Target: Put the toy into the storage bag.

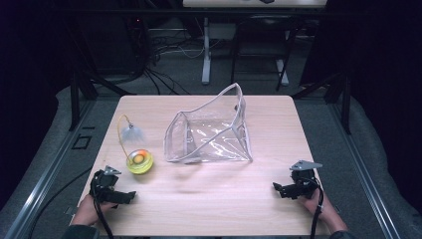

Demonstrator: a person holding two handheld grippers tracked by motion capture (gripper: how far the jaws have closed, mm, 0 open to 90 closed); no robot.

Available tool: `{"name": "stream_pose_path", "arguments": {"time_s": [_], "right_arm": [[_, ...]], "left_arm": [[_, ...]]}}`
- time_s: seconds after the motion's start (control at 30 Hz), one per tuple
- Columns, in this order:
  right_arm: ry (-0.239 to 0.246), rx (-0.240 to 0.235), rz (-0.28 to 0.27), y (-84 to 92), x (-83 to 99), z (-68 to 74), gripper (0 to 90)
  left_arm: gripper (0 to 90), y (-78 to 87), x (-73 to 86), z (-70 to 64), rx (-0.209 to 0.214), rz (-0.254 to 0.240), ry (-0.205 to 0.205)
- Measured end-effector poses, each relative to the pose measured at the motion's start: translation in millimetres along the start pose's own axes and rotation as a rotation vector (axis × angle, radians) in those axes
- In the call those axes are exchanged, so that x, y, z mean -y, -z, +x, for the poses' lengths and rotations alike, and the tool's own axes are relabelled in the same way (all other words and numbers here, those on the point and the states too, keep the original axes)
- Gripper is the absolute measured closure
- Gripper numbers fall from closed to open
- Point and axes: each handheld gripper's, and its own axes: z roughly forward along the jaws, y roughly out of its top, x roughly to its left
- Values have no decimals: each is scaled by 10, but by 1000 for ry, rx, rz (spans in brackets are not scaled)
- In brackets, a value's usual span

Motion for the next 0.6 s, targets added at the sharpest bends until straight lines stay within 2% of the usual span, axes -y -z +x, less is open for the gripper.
{"name": "stream_pose_path", "arguments": {"time_s": [0.33, 0.47, 0.6], "right_arm": [[2, -1, 2, 0, 0, -1, 0], [1, -1, 1, 1, 0, 0, 0], [2, -1, 2, 1, 0, 0, 0]], "left_arm": [[0, 22, -55, 32, 6, 79, 3], [0, 64, -86, 19, 5, 65, 6], [0, 146, -123, 12, 1, 25, 32]]}}
